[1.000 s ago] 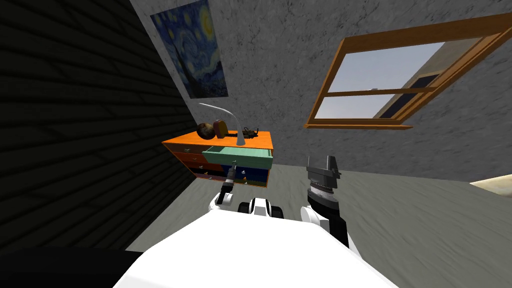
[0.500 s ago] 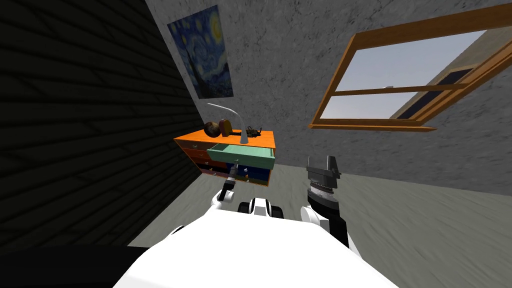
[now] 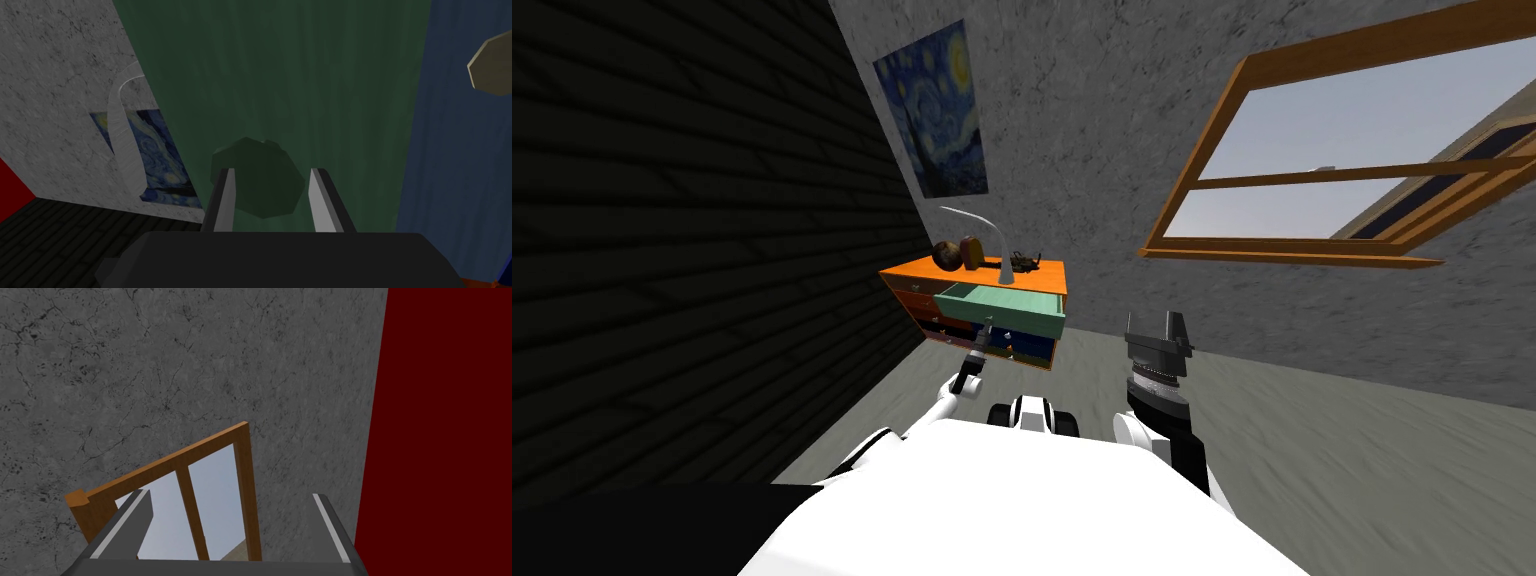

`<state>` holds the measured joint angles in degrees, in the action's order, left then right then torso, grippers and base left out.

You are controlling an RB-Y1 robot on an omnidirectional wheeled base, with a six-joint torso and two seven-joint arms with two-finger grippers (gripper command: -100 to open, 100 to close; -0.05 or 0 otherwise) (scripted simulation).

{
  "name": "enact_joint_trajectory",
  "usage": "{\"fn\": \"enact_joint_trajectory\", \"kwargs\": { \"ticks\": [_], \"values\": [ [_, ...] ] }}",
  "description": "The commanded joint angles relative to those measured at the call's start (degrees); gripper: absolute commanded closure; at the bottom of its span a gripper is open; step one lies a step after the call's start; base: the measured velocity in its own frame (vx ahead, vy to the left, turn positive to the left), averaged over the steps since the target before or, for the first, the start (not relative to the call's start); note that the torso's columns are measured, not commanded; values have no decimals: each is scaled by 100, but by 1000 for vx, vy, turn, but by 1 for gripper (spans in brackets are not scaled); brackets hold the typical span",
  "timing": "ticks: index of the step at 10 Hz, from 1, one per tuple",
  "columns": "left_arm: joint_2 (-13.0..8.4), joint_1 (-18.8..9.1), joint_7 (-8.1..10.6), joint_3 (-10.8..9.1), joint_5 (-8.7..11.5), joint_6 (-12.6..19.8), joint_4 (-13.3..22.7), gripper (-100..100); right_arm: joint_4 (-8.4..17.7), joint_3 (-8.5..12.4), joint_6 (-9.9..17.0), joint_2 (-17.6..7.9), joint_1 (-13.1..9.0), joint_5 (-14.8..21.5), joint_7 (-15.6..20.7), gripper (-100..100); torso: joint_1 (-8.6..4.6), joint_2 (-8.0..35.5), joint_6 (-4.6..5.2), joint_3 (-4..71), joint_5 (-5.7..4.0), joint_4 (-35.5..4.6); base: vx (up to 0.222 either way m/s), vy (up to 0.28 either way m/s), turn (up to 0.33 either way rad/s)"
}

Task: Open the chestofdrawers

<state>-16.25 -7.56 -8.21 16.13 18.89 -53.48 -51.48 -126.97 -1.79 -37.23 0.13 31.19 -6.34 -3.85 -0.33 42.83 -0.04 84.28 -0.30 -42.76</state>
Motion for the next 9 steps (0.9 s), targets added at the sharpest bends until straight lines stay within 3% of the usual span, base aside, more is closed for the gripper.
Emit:
{"fn": "enact_joint_trajectory", "kwargs": {
  "ticks": [1, 2, 6, 7, 9],
  "values": [
    [-262, -246, -105, 403, 397, -85, 76, 100, 0, 0, 0, 0, 0, 0, 0, 0, 14, 10, -21, -6, -4, -11, -70, -32, 97],
    [-216, -139, -89, 349, 308, -22, 69, 100, 0, 0, 0, 0, 0, 0, 0, 0, 18, 7, -10, -5, -1, -13, -22, -8, 11],
    [-361, -130, -60, 469, 390, -86, -124, 100, 0, 0, 1, 0, -2, 0, 0, 0, 25, 9, -12, -7, 8, -3, -178, 28, 31],
    [-334, -72, -40, 495, 372, -44, -22, 100, 0, 0, 0, -1, -2, 0, 0, 0, 18, 2, -12, -2, 0, -13, -80, 10, 3],
    [53, 279, -415, 462, 169, 48, -357, 100, 0, 1, 0, -2, 0, 0, 0, 0, 13, -44, 21, 25, 14, 19, -45, 126, -83]
  ]
}}
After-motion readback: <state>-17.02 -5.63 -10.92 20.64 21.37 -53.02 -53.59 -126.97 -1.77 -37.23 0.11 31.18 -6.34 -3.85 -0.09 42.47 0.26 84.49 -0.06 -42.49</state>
